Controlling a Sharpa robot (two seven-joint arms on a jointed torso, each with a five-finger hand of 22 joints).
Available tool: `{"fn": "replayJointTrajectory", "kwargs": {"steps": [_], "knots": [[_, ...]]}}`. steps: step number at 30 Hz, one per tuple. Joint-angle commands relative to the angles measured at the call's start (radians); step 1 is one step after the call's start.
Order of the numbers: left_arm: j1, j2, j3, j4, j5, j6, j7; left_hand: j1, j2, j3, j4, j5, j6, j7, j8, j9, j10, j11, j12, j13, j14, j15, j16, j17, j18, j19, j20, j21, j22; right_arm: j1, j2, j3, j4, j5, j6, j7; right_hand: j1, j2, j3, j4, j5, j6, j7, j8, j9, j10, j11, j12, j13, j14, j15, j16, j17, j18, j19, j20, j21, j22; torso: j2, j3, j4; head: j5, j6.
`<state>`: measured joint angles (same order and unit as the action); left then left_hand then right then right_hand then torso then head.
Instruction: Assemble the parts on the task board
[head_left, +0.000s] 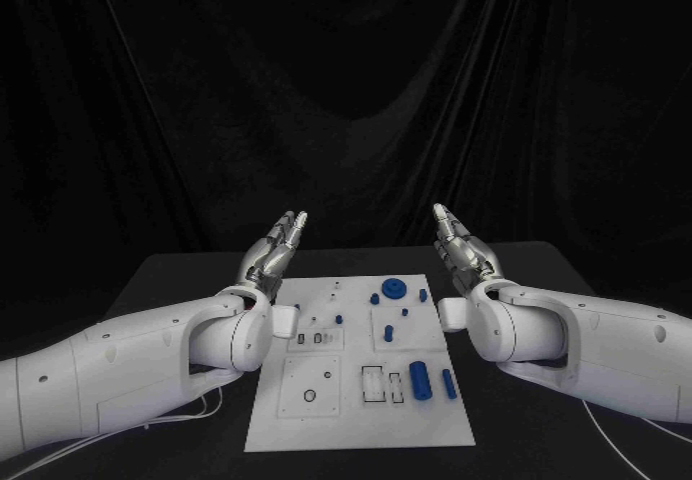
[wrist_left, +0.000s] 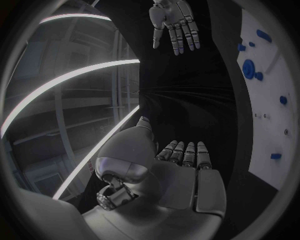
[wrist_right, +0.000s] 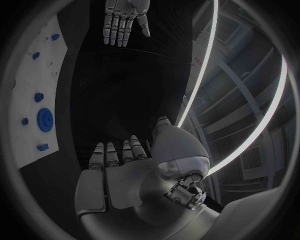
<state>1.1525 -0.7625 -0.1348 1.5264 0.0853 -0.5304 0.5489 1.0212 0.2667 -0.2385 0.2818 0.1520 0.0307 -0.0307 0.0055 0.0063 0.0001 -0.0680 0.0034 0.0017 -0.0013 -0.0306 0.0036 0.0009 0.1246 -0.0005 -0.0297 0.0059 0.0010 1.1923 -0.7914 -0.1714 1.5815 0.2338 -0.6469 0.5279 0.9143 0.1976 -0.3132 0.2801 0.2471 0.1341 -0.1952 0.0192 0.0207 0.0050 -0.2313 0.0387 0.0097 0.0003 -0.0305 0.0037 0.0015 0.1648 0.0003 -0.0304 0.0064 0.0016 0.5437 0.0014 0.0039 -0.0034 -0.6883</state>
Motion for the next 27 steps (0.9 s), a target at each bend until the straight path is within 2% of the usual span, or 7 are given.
{"fn": "replayJointTrajectory", "kwargs": {"steps": [1, 6, 10, 13, 14, 23, 27], "knots": [[0.025, 0.007, -0.019, -0.009, 0.098, 0.231, 0.090, 0.068, -0.004, -0.025, 0.008, 0.011, 0.006, -0.016, 0.003, 0.002, 0.000, -0.014, -0.003, -0.002, 0.001, -0.066, -0.004, -0.001, 0.038, 0.001, 0.036, -0.006, -0.001, 0.019, -0.003, -0.015, 0.006, 0.160, 0.105, 0.001, 0.050, 0.001, -0.018, 0.007, 0.006, 0.015, 0.002, 0.005, 0.002, 0.000, -0.005, 0.009, 0.002, 0.000, -0.224, -0.004, -0.002, 0.014, 0.000, -0.105, -0.006, -0.002, 0.000, 0.0003, 0.0004, 0.000, 0.000], [0.057, 0.013, -0.059, -0.022, 0.146, 0.351, 0.124, 0.079, -0.010, -0.028, 0.007, 0.012, 0.012, -0.018, 0.004, 0.003, 0.000, -0.015, -0.003, -0.002, 0.001, -0.069, -0.004, -0.001, 0.044, 0.001, 0.040, -0.006, -0.001, 0.037, -0.005, -0.036, 0.008, 0.202, 0.130, 0.001, 0.057, -0.002, -0.018, 0.008, 0.005, 0.020, 0.016, 0.006, 0.003, 0.001, 0.011, 0.017, 0.003, 0.000, -0.205, -0.004, -0.002, 0.015, 0.000, -0.084, -0.006, -0.002, 0.000, 0.0003, 0.0004, 0.000, 0.000], [0.068, 0.016, -0.072, -0.026, 0.162, 0.392, 0.136, 0.087, -0.013, -0.030, 0.007, 0.018, 0.017, -0.017, 0.005, 0.004, 0.000, -0.016, -0.003, -0.002, 0.001, -0.070, -0.004, -0.001, 0.047, 0.001, 0.041, -0.006, -0.001, 0.037, -0.005, -0.036, 0.008, 0.203, 0.130, 0.001, 0.061, 0.000, -0.017, 0.008, 0.006, 0.025, 0.027, 0.007, 0.003, 0.001, 0.024, 0.023, 0.004, 0.000, -0.194, -0.004, -0.002, 0.015, 0.000, -0.070, -0.006, -0.002, 0.000, 0.0003, 0.0004, 0.000, 0.000], [0.072, 0.016, -0.077, -0.028, 0.167, 0.407, 0.140, 0.093, -0.015, -0.031, 0.008, 0.023, 0.021, -0.016, 0.006, 0.005, 0.000, -0.015, -0.003, -0.002, 0.001, -0.069, -0.004, -0.001, 0.050, 0.001, 0.044, -0.006, -0.001, 0.037, -0.005, -0.036, 0.008, 0.203, 0.130, 0.001, 0.066, -0.001, -0.016, 0.007, 0.009, 0.032, 0.039, 0.008, 0.004, 0.002, 0.036, 0.030, 0.005, 0.000, -0.183, -0.004, -0.002, 0.015, 0.000, -0.057, -0.006, -0.002, 0.000, 0.0003, 0.0004, 0.000, 0.000], [0.059, -0.002, -0.077, -0.051, 0.168, 0.494, 0.147, 0.096, -0.015, -0.031, 0.008, 0.026, 0.023, -0.015, 0.006, 0.005, 0.000, -0.015, -0.003, -0.002, 0.001, -0.068, -0.004, -0.001, 0.050, 0.001, 0.045, -0.006, -0.001, 0.036, -0.008, -0.036, -0.016, 0.203, 0.203, -0.041, 0.070, -0.003, -0.016, 0.006, 0.011, 0.038, 0.048, 0.009, 0.005, 0.004, 0.045, 0.036, 0.006, 0.000, -0.177, -0.004, -0.002, 0.015, 0.000, -0.050, -0.006, -0.002, -0.001, -0.0009, -0.0004, 0.004, -0.048], [0.055, -0.004, -0.077, -0.054, 0.168, 0.505, 0.150, 0.116, -0.015, -0.030, 0.007, 0.041, 0.024, -0.018, 0.006, 0.005, 0.000, -0.015, -0.003, -0.002, 0.001, -0.067, -0.004, -0.001, 0.053, 0.001, 0.050, -0.006, -0.001, 0.036, -0.010, -0.036, -0.025, 0.201, 0.248, -0.051, 0.099, -0.012, -0.009, 0.002, 0.021, 0.060, 0.083, 0.013, 0.007, 0.008, 0.085, 0.059, 0.009, 0.000, -0.130, -0.004, -0.002, 0.014, 0.000, -0.011, -0.006, -0.002, -0.001, -0.0009, -0.0008, 0.002, -0.054], [0.053, -0.008, -0.077, -0.054, 0.167, 0.518, 0.147, 0.126, -0.013, -0.029, 0.008, 0.048, 0.025, -0.017, 0.006, 0.005, 0.000, -0.013, -0.003, -0.002, 0.001, -0.061, -0.004, -0.001, 0.054, 0.001, 0.057, -0.006, -0.001, 0.037, -0.013, -0.036, -0.033, 0.171, 0.300, -0.071, 0.129, -0.015, -0.001, -0.002, 0.035, 0.094, 0.146, 0.018, 0.012, 0.017, 0.189, 0.087, 0.013, 0.001, 0.009, -0.002, -0.001, -0.010, 0.004, 0.093, -0.002, 0.002, -0.001, -0.0009, -0.0006, 0.000, -0.058]]}}
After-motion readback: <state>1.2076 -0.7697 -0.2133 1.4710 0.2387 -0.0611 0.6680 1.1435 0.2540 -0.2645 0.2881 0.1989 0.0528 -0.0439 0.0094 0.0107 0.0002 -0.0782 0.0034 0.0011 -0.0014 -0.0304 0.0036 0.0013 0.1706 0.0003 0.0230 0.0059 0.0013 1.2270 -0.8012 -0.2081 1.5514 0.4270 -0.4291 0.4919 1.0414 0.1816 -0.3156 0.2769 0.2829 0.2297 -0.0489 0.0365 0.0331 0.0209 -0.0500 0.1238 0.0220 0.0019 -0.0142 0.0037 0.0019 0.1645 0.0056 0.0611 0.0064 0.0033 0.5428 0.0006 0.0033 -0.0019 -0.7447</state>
